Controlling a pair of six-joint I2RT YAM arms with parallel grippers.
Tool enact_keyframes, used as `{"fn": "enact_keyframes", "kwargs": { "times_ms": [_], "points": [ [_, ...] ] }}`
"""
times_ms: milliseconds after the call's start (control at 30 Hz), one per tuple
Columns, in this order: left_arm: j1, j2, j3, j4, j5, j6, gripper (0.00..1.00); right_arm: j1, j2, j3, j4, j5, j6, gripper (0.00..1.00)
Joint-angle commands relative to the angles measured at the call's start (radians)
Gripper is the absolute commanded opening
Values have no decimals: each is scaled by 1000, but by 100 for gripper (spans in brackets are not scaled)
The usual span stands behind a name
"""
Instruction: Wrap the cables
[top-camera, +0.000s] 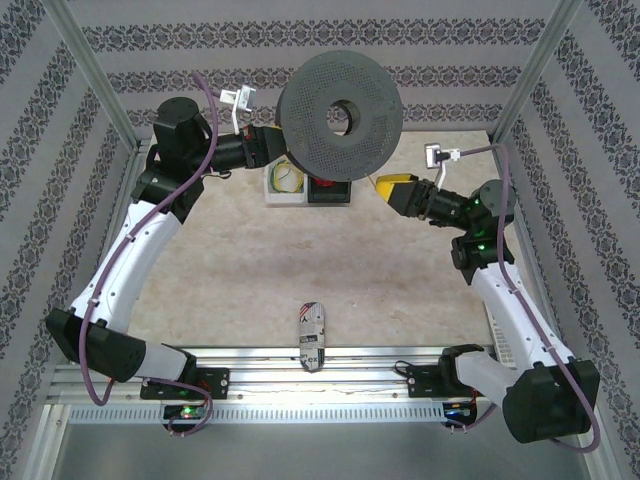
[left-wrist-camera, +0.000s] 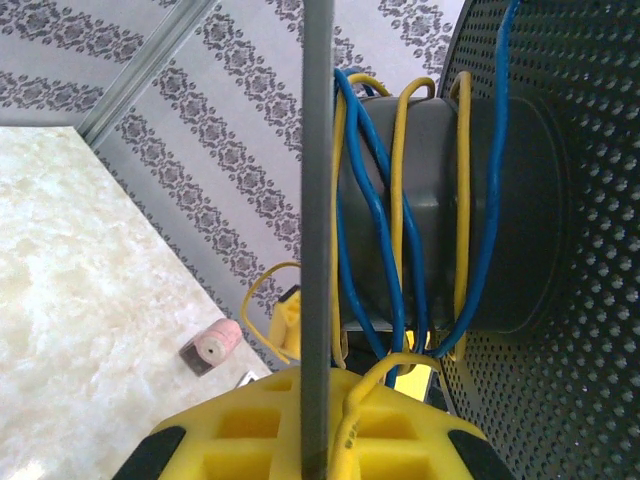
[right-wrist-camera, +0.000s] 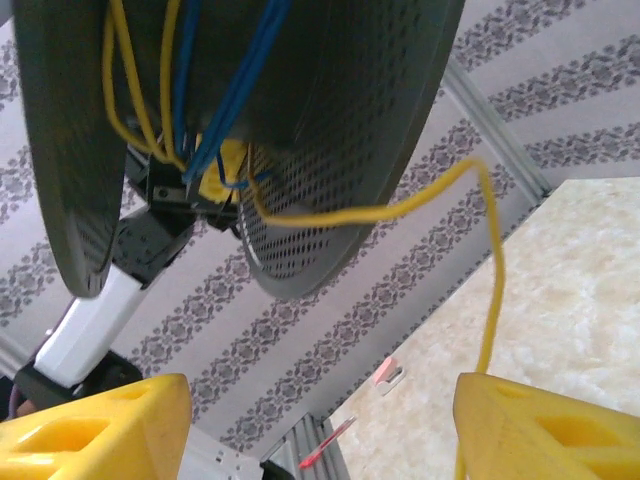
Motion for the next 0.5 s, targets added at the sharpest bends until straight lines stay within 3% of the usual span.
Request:
{"fn": "enact_keyframes", "kwargs": {
  "times_ms": [0, 300, 467],
  "points": [
    [11, -8, 56, 164, 37, -39, 0, 21, 17, -32, 53, -4, 10, 69],
    [11, -18, 61, 159, 45, -40, 0, 41, 54, -13, 72, 32, 6, 65],
    [12, -27, 45, 173, 64, -48, 0, 41, 62, 8, 78, 46, 4, 56]
  ]
}}
